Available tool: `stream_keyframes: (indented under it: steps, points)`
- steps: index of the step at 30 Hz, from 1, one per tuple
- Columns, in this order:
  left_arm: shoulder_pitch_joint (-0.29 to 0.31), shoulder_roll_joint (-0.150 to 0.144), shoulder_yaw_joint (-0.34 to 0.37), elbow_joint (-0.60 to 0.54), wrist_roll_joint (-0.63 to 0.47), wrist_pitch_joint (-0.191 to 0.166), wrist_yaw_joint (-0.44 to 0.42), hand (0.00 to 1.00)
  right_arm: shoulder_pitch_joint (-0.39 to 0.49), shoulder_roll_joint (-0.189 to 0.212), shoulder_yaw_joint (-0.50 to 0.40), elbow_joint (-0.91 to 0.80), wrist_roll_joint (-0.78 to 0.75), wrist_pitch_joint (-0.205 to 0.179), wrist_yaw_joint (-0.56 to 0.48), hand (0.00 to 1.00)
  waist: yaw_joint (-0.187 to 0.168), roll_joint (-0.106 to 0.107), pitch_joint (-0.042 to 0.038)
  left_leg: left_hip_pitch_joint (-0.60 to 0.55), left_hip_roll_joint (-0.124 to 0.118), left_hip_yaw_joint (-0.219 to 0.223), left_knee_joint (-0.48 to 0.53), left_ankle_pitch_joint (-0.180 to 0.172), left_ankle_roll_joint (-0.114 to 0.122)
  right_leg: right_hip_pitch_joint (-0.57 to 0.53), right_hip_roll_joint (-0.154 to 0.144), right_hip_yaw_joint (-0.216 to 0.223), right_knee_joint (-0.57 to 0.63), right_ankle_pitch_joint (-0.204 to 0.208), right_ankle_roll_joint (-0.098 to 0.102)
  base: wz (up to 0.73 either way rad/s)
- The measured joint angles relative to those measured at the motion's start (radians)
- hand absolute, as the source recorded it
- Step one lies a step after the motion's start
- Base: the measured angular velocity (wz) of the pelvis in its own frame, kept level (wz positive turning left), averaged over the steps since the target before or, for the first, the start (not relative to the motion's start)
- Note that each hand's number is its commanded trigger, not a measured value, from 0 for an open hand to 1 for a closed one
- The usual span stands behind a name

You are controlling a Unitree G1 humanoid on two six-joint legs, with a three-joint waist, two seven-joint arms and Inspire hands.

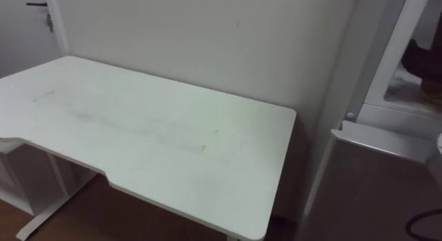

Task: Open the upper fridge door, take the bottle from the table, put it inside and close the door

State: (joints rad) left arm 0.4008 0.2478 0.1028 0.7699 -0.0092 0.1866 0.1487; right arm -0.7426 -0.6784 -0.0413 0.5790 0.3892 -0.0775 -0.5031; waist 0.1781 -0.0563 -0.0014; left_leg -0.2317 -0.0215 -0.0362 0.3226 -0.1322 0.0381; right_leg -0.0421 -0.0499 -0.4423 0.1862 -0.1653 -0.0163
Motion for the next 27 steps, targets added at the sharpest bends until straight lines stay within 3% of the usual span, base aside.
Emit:
stream_keyframes:
  steps: [8, 13, 18, 27]
  points:
    - [0.001, 0.006, -0.01, -0.006, -0.003, 0.007, 0.0, 0.0, 0.002, -0.001, 0.0, 0.0, 0.009, -0.006, 0.002, 0.0, 0.001, -0.001, 0.0013, -0.002, 0.003, 0.005, -0.002, 0.0, -0.001, -0.004, 0.001, 0.005, 0.001, 0.0, -0.001, 0.0]
    - [0.004, 0.006, -0.009, -0.014, -0.048, 0.01, 0.0, 0.0, 0.005, -0.022, -0.01, 0.03, 0.139, -0.013, 0.057, 0.0, -0.003, -0.002, 0.0021, 0.002, 0.002, 0.007, -0.001, 0.0, 0.0, 0.007, 0.003, 0.012, -0.003, 0.002, 0.0, 0.0]
    - [0.008, 0.008, 0.002, -0.047, -0.075, 0.047, 0.0, 0.0, -0.002, -0.077, -0.045, 0.151, 0.348, -0.014, 0.219, 0.0, -0.012, -0.008, 0.0031, 0.014, 0.001, 0.003, 0.001, -0.001, -0.001, 0.028, 0.004, 0.0, -0.016, 0.003, 0.0, 0.06]
    - [0.01, 0.011, 0.007, -0.072, -0.087, 0.079, 0.019, 0.0, 0.037, -0.059, -0.178, 0.259, 0.619, -0.007, 0.43, 0.0, -0.025, -0.02, 0.0014, 0.036, 0.003, 0.008, 0.009, -0.007, -0.003, 0.06, 0.007, -0.009, -0.021, 0.003, 0.002, 0.03]
